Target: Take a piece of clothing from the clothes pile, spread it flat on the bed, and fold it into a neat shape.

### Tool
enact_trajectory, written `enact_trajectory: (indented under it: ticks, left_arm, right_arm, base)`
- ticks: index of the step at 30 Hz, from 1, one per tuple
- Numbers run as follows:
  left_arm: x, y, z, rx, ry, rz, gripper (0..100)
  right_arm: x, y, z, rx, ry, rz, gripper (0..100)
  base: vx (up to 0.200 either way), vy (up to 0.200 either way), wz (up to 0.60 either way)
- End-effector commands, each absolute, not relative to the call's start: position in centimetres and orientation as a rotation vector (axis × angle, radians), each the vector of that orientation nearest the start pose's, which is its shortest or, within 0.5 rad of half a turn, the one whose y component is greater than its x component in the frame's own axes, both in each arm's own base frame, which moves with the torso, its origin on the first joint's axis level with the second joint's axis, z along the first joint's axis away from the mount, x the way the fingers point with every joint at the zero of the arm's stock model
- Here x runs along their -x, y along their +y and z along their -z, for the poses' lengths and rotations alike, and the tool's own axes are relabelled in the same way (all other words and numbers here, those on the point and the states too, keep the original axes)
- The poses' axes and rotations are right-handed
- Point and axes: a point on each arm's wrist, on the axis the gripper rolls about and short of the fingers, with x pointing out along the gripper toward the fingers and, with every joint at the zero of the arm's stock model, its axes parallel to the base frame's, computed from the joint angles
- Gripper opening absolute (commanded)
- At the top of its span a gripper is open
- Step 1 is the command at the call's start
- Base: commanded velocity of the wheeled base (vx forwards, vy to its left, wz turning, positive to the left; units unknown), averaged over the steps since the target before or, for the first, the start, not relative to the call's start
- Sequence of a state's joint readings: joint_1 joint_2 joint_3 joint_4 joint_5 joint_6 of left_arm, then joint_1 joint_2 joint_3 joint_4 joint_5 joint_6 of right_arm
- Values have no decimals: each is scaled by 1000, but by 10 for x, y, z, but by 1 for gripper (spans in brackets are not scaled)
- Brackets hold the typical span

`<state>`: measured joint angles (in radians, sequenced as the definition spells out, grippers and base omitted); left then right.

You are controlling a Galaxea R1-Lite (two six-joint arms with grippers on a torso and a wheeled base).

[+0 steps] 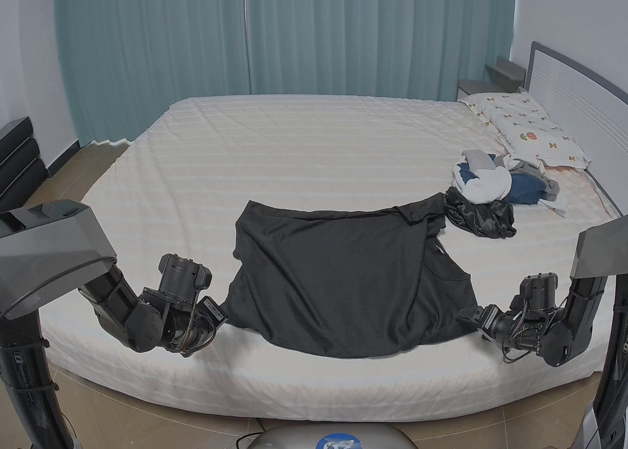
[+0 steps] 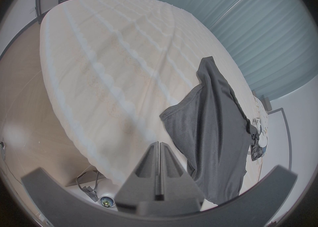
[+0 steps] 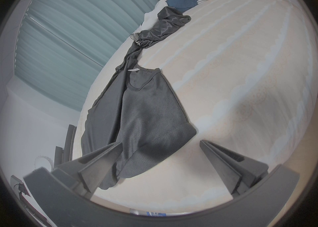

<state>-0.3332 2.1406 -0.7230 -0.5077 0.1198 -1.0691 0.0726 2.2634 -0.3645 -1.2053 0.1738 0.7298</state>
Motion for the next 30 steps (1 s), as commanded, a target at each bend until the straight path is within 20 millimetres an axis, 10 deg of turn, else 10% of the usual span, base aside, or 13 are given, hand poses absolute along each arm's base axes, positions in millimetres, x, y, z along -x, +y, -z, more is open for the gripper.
enact_trajectory:
  ticks: [1, 8, 9, 28, 29, 30]
  left_arm:
    - [-310, -104, -12, 792, 883, -288, 0]
    - [-321, -103, -9, 817, 856, -272, 0]
    - [-323, -103, -10, 822, 847, -267, 100]
    - [-353, -122, 15, 762, 825, -214, 100]
    - [-353, -122, 16, 752, 818, -228, 0]
    - [-353, -122, 16, 752, 818, -228, 0]
  right_arm:
    - [-286, 24, 32, -728, 766, 43, 100]
    - [-286, 26, 31, -728, 766, 41, 100]
    - [-286, 26, 31, -726, 765, 37, 100]
    - [-289, 28, 31, -729, 737, 21, 100]
    - [-289, 28, 31, -729, 735, 21, 100]
    - [-289, 28, 31, -729, 735, 21, 100]
  base:
    - [0, 0, 0]
    - [0, 0, 0]
    - [0, 0, 0]
    - [0, 0, 0]
    - [0, 0, 0]
    - [0, 0, 0]
